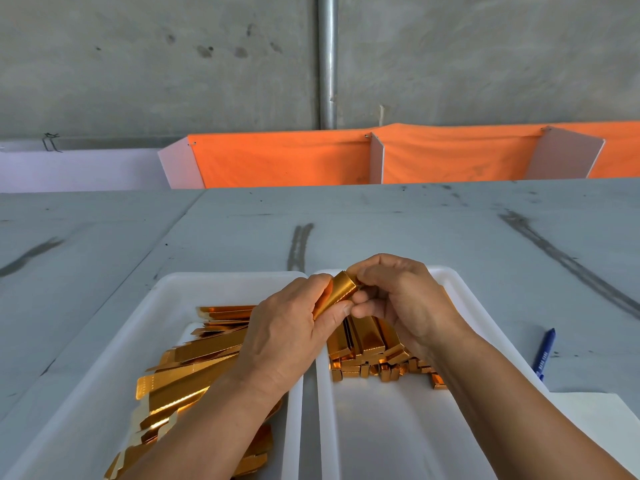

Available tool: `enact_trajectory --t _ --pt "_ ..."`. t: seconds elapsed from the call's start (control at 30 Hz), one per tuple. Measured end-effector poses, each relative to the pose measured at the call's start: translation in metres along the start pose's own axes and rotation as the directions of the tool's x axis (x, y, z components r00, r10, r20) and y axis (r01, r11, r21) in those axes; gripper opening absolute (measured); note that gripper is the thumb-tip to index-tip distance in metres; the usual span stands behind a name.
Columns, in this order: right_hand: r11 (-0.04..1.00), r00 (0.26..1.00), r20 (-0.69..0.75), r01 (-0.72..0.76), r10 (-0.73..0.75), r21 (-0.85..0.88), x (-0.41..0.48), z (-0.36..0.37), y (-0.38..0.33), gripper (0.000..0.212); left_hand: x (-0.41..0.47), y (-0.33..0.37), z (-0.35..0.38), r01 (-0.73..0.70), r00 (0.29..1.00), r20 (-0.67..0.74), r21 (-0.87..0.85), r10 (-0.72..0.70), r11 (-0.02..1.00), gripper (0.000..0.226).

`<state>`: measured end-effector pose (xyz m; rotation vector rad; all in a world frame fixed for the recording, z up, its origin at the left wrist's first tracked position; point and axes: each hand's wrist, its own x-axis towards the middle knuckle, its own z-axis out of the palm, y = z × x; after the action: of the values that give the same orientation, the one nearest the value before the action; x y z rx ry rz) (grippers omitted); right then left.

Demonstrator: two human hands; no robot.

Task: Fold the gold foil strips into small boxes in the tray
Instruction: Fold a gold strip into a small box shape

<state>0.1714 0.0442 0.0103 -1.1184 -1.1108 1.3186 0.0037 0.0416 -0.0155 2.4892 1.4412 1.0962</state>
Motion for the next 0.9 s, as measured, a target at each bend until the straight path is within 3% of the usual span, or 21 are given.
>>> enact_trajectory --t 0.53,0.63,0.73,0.9 --pt "0.977 0.993 0.045 -0.117 0.110 0.179 -0.0011 -0.0003 -0.0051 0.006 -0.0003 0.0025 -0.0014 -0.004 1.000 -0.004 -0.018 0.004 1.000 0.046" --pt "0.985 0.997 0.013 -0.077 0.076 0.152 -0.0020 0.0008 -0.0026 0.008 -0.0004 0.0028 -0.0003 0.008 1.000 -0.013 -0.004 -0.008 1.000 0.047" --pt "0.999 0.998 -0.053 0.029 -0.028 0.015 -0.0035 0.0039 0.0016 0.009 -0.0003 0.0028 0.0008 0.032 0.999 -0.019 -0.002 -0.032 0.999 0.048" --pt "0.997 0.998 -0.027 0.064 -0.065 -0.035 -0.0046 0.0058 0.0006 0.015 0.0005 0.0011 0.0014 0.066 0.997 -0.027 -0.032 -0.067 0.997 0.051"
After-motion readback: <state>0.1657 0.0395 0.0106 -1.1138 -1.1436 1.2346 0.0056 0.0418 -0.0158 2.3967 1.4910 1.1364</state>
